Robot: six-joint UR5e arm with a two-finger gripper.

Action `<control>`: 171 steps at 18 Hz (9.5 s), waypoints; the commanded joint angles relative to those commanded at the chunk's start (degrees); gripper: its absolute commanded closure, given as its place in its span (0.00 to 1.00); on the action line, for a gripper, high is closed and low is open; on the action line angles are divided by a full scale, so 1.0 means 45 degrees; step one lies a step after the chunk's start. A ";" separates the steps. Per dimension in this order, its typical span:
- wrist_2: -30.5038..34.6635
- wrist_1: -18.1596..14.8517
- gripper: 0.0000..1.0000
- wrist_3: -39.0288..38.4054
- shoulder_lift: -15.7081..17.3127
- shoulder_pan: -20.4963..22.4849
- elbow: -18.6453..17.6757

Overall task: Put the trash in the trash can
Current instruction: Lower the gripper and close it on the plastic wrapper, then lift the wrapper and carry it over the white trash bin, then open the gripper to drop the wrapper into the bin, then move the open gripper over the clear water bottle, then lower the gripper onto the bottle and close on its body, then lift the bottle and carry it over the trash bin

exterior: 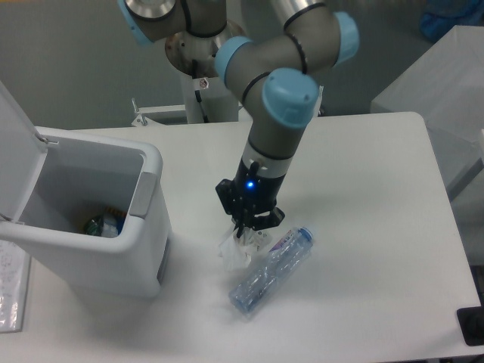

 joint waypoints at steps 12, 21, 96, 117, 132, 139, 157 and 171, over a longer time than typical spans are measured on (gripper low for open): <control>-0.3282 0.0039 1.00 -0.3068 0.1111 -0.0136 0.1468; -0.4006 0.0039 1.00 -0.4358 0.2675 -0.1637 0.0375; 0.5582 -0.1035 0.00 -0.0511 -0.5683 -0.2205 0.3850; 0.6775 -0.1016 0.04 -0.1038 -0.6133 -0.2929 0.3772; 0.6756 -0.1035 0.45 -0.1312 -0.5996 -0.2910 0.3850; 0.6484 -0.1055 0.48 -0.1234 -0.5509 -0.2539 0.3928; -0.0584 -0.1016 0.51 -0.1448 -0.2463 0.0097 0.4377; -0.6949 -0.0996 0.52 -0.3577 -0.0294 0.0938 0.4397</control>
